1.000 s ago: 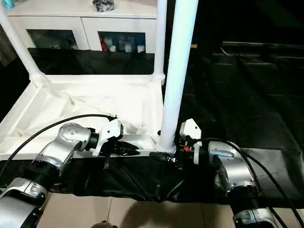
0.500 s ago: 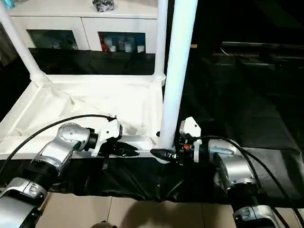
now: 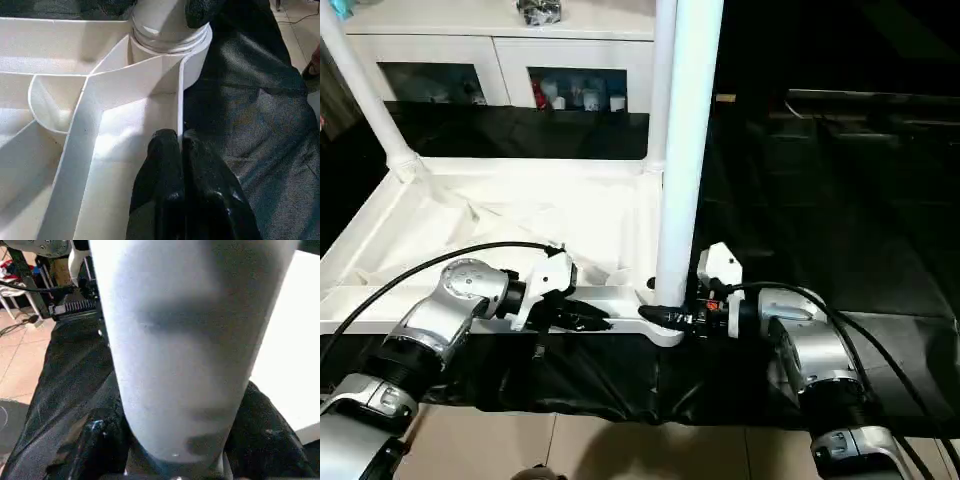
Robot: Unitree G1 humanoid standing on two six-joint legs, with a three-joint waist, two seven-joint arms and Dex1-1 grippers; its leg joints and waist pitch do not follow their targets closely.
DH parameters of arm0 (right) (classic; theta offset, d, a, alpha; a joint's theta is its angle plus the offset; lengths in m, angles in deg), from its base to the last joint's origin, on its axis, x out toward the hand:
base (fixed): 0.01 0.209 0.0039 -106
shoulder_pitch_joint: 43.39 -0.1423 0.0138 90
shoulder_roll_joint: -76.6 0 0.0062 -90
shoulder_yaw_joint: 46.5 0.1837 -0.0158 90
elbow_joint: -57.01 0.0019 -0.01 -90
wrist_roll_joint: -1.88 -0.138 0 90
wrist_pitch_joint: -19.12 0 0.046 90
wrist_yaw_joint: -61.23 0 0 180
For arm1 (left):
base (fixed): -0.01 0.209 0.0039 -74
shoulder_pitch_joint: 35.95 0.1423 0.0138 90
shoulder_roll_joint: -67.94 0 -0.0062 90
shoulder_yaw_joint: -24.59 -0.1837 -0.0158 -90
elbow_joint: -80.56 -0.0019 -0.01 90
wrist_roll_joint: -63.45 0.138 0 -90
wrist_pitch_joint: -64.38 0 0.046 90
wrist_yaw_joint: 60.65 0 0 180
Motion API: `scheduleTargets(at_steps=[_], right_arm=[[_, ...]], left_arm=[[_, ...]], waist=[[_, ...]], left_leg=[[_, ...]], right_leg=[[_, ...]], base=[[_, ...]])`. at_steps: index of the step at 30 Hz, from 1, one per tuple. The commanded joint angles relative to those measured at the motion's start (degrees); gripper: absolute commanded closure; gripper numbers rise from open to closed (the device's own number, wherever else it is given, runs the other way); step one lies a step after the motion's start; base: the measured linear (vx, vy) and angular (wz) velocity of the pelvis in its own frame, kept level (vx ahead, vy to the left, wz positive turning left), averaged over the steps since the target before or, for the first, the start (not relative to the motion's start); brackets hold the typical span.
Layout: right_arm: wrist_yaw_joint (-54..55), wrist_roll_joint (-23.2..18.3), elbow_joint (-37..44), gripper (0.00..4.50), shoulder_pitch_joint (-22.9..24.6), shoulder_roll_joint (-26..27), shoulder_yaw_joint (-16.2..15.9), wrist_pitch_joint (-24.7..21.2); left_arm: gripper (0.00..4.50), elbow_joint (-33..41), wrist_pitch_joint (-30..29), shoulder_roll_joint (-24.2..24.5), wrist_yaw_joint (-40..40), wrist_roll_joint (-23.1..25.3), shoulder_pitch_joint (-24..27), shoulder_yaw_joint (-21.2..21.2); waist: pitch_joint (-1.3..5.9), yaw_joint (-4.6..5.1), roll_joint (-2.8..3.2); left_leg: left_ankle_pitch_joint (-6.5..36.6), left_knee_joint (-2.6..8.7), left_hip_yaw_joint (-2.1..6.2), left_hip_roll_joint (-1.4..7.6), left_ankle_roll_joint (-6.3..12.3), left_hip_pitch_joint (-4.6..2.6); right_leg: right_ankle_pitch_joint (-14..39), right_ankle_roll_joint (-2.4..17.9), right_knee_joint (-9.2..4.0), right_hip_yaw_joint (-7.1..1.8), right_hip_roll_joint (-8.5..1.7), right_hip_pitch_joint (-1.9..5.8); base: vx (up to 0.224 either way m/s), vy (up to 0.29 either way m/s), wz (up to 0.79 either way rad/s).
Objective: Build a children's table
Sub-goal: Rotate leg to tighten
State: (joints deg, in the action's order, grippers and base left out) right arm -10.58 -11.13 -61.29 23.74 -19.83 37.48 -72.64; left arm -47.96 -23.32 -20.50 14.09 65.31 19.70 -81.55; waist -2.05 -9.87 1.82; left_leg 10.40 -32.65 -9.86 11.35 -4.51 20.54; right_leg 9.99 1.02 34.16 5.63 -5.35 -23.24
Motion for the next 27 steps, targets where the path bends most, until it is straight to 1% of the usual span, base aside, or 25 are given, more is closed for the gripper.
scheduleTargets(at_steps=[1, 4, 6, 7, 9, 11, 13, 14, 15, 16, 17, 18, 19, 20, 22, 24, 25, 26, 27], right_arm=[[-1.85, -0.1, -0.98, 2.45, 0.71, 0.36, -1.47, -1.68], [-2.0, -0.21, -1.08, 2.48, 0.77, 0.45, -1.7, -1.81], [-1.97, -0.31, -1.03, 2.49, 0.92, 0.53, -1.77, -1.88], [-1.86, -0.47, -0.77, 2.49, 1.23, 0.73, -1.84, -2.08], [-1.53, -0.74, -0.23, 2.49, 1.93, 1.17, -1.87, -2.41], [0.32, 0.04, -0.42, 2.49, 2.85, 1.87, -1.89, -1.46], [3.89, 1.2, -1.84, 2.49, 3.39, 2.99, -1.42, -0.51], [11.9, 2.64, -5.82, 2.5, 2.39, 5.51, 0.25, -0.41], [13.54, 2.96, -6.6, 2.52, 2.15, 6.0, 0.54, -0.41], [15.26, 3.3, -7.41, 2.53, 1.9, 6.52, 0.85, -0.42], [20.12, 4.15, -9.73, 2.53, 1.07, 8.11, 1.65, -0.34], [23.67, 4.3, -11.42, 2.53, 0.31, 9.76, 2.39, -0.37], [25.46, 4.27, -12.18, 2.53, -0.12, 10.67, 2.79, -0.62], [27.27, 4.33, -12.9, 2.53, -0.57, 11.57, 3.1, -0.8], [31.1, 4.62, -14.29, 2.54, -1.54, 13.43, 3.57, -1.06], [42.07, 5.91, -18.79, 2.54, -5.15, 18.3, 4.58, -1.47], [45.25, 6.32, -20.3, 2.54, -6.43, 19.7, 5.05, -1.27], [49.07, 6.57, -22.15, 2.54, -8.04, 21.47, 5.85, -1.0], [50.8, 6.32, -23.05, 2.54, -8.99, 22.61, 6.45, -0.96]], left_arm=[[4.5, 1.11, -0.07, 0.52, -0.74, -0.97, -0.41, 0.63], [4.5, 1.19, -0.24, 0.65, -0.8, -1.09, -0.39, 0.7], [4.5, 1.2, -0.24, 0.68, -0.91, -1.07, -0.33, 0.7], [4.5, 1.21, -0.3, 0.7, -1.21, -0.99, -0.25, 0.73], [4.5, 1.16, -0.48, 0.59, -2.2, -0.76, -0.15, 0.89], [4.5, 0.41, -0.85, -0.24, -5.34, -0.3, -0.57, 1.58], [4.5, -0.42, -0.78, -1.33, -9.36, 0.39, -1.05, 2.32], [4.5, -1.25, -1.43, -3.17, -13.75, 1.09, -1.67, 2.8], [4.5, -1.41, -1.57, -3.53, -14.57, 1.23, -1.8, 2.87], [4.5, -1.58, -1.7, -3.91, -15.45, 1.38, -1.93, 2.95], [4.5, -2.36, -2.1, -5.18, -18.12, 1.84, -2.49, 3.11], [4.5, -3.24, -2.4, -6.5, -20.61, 2.26, -3.15, 3.19], [4.5, -3.74, -2.56, -7.19, -22.05, 2.53, -3.52, 3.23], [4.5, -4.25, -2.75, -7.88, -23.47, 2.81, -3.91, 3.26], [4.5, -5.29, -3.15, -9.26, -26.4, 3.38, -4.72, 3.25], [4.5, -7.02, -3.92, -12.69, -32.32, 4.19, -6.39, 3.22], [4.5, -7.43, -3.93, -13.54, -33.63, 4.5, -6.81, 3.11], [4.5, -7.9, -3.9, -14.52, -35.03, 4.91, -7.31, 2.92], [4.5, -8.04, -3.85, -15.03, -35.61, 5.23, -7.54, 2.67]], waist=[[3.6, -0.23, -0.71], [3.63, -0.27, -0.59], [3.62, -0.25, -0.65], [3.65, -0.27, -0.53], [3.64, -0.25, -0.56], [3.58, -0.25, -0.56], [3.46, -0.23, -0.53], [3.29, -0.08, -0.58], [3.29, -0.08, -0.58], [2.92, 0.4, -0.58], [2.87, 0.71, -0.66], [2.76, 1.09, -0.57], [2.67, 1.26, -0.59], [2.81, 1.53, -0.65], [2.83, 1.61, -0.55], [2.93, 1.95, -0.3], [2.89, 2.13, -0.3], [2.99, 2.4, -0.3], [3.01, 2.41, -0.36]], left_leg=[[8.64, 2.97, 0.28, 1.92, 4.91, 0.15], [8.41, 2.92, 0.28, 1.9, 5.0, 0.18], [8.51, 2.91, 0.28, 1.88, 5.02, 0.19], [8.52, 2.92, 0.3, 1.9, 5.01, 0.16], [8.75, 2.93, 0.29, 1.94, 5.01, 0.12], [8.8, 2.97, 0.32, 1.95, 4.94, 0.17], [9.71, 3.07, 0.28, 1.96, 4.43, 0.07], [10.64, 3.33, 0.35, 1.87, 3.5, 0.03], [10.64, 3.33, 0.35, 1.87, 3.5, 0.03], [12.68, 3.69, 0.47, 1.72, 2.31, 0.04], [14.28, 3.86, 0.56, 1.58, 1.49, -0.29], [15.29, 3.96, 0.63, 1.52, 1.13, -0.42], [16.02, 3.98, 0.58, 1.41, 1.06, -0.58], [16.28, 4.0, 0.7, 1.4, 0.86, -0.62], [16.1, 3.99, 0.71, 1.42, 1.14, -0.66], [16.07, 4.09, 0.82, 1.41, 0.69, -0.51], [16.13, 4.14, 0.85, 1.37, 0.41, -0.4], [16.09, 4.19, 0.9, 1.34, 0.09, -0.44], [16.33, 4.15, 0.87, 1.35, 0.06, -0.55]], right_leg=[[10.67, 11.48, -3.49, -2.64, -3.56, 3.52], [10.07, 11.69, -3.43, -2.63, -3.56, 3.52], [9.99, 11.73, -3.43, -2.61, -3.52, 3.54], [9.94, 11.77, -3.41, -2.61, -3.56, 3.53], [9.7, 11.91, -3.4, -2.63, -3.54, 3.51], [9.9, 11.8, -3.45, -2.62, -3.55, 3.49], [11.62, 11.38, -3.74, -2.64, -3.62, 3.38], [14.76, 10.52, -4.11, -2.63, -3.75, 3.35], [14.76, 10.52, -4.11, -2.63, -3.75, 3.35], [19.45, 9.32, -4.61, -2.5, -3.88, 3.36], [23.69, 7.77, -5.12, -2.4, -3.9, 3.4], [25.78, 6.87, -5.44, -2.45, -3.92, 3.23], [27.03, 6.44, -5.67, -2.43, -3.82, 3.08], [27.69, 6.0, -5.72, -2.44, -3.86, 3.14], [26.84, 5.85, -5.8, -2.49, -3.79, 3.03], [25.78, 6.1, -5.61, -2.44, -3.7, 3.07], [25.58, 6.23, -5.55, -2.44, -3.69, 3.03], [24.45, 6.54, -5.5, -2.43, -3.7, 3.09], [24.16, 6.7, -5.46, -2.48, -3.72, 2.96]], base=[[0.0, 0.0, 0.0], [0.0, 0.0, 0.0], [0.0, 0.0, 0.0], [0.0, 0.0, 0.0], [0.0, 0.0, 0.0], [0.0, 0.0, 0.0], [0.0, 0.0, 0.0], [0.0, 0.0, 0.0], [0.0, 0.0, 0.0], [0.0, 0.0, 0.0], [0.0, 0.0, 0.0], [0.0, 0.0, 0.0], [0.0, 0.0, 0.0], [0.0, 0.0, 0.0], [0.0, 0.0, 0.0], [0.0, 0.0, 0.0], [0.0, 0.0, 0.0], [0.0, 0.0, 0.0], [0.0, 0.0, 0.0]])
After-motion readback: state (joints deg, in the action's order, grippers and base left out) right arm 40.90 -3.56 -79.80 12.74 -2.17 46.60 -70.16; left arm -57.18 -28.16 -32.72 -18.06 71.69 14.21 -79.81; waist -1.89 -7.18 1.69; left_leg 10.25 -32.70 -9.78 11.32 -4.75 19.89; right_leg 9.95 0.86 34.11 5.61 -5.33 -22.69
